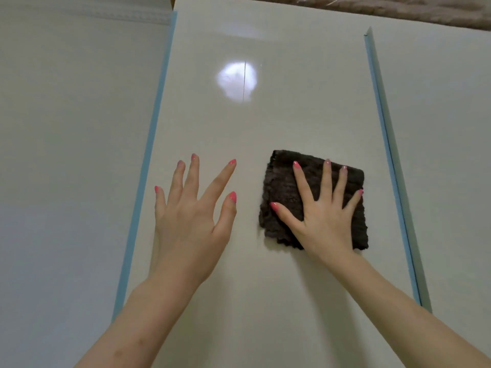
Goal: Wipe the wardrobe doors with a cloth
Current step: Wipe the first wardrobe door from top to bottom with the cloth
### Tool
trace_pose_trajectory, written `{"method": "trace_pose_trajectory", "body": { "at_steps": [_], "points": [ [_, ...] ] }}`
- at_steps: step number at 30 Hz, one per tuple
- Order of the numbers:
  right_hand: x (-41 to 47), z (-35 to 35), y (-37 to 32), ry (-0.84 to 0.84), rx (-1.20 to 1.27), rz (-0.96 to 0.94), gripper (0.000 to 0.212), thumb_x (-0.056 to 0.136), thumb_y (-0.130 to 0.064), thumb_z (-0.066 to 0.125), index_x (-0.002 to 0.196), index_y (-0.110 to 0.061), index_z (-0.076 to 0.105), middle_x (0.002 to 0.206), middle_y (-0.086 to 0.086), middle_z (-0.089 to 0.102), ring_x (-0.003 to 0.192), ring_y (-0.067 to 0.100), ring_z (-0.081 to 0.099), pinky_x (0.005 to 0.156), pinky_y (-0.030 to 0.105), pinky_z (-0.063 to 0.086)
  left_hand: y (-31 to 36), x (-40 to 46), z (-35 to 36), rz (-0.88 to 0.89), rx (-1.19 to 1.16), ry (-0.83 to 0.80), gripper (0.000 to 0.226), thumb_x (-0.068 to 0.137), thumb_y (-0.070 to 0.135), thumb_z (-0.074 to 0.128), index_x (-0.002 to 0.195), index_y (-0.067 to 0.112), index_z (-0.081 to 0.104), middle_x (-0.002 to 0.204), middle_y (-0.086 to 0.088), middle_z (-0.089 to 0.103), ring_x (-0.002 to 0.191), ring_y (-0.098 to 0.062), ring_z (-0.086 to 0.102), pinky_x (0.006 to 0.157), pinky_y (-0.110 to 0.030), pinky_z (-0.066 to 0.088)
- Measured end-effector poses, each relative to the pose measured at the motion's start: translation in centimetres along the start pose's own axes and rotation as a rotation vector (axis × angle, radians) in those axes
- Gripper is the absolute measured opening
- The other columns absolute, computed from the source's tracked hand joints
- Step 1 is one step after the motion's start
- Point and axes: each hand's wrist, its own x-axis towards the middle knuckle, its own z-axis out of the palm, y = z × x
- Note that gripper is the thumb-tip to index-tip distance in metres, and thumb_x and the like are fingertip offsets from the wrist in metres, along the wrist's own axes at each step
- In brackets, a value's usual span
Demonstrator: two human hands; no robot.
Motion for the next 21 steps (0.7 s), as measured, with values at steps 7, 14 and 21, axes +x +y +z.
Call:
{"method": "trace_pose_trajectory", "body": {
  "at_steps": [7,14,21],
  "points": [
    [1.2,1.0,-12.1,-0.046,-0.003,-0.275,0.076,0.08,-0.067,0.006,0.147,-0.038,-0.014,0.155,0.02,-0.021,0.139,0.046,-0.023,0.105,0.072,-0.008,-2.3,1.5,-0.7,-0.031,0.059,0.009,0.054,0.087,0.048,0.021,0.141,0.052,0.017,0.159,0.002,0.009,0.146,-0.018,0.001,0.116,-0.051,0.002],
    [-0.1,1.6,-16.0,-0.059,0.009,-0.265,0.071,0.088,-0.055,0.018,0.149,-0.031,-0.009,0.155,0.02,-0.02,0.139,0.045,-0.023,0.105,0.07,-0.011,-3.9,2.6,-1.6,-0.032,0.07,0.085,0.049,0.098,0.036,0.028,0.145,0.042,0.017,0.159,-0.004,0.006,0.147,-0.021,-0.003,0.116,-0.051,-0.001],
    [-7.0,3.5,-15.5,0.024,0.152,-0.32,0.059,0.095,-0.049,-0.005,0.149,-0.029,0.01,0.157,0.018,0.012,0.144,0.041,0.003,0.108,0.07,0.005,-3.4,-2.8,-0.7,-0.075,-0.055,0.297,0.038,0.083,0.034,0.037,0.11,0.026,0.061,0.119,0.004,0.061,0.116,-0.02,0.05,0.098,-0.043,0.039]
  ]
}}
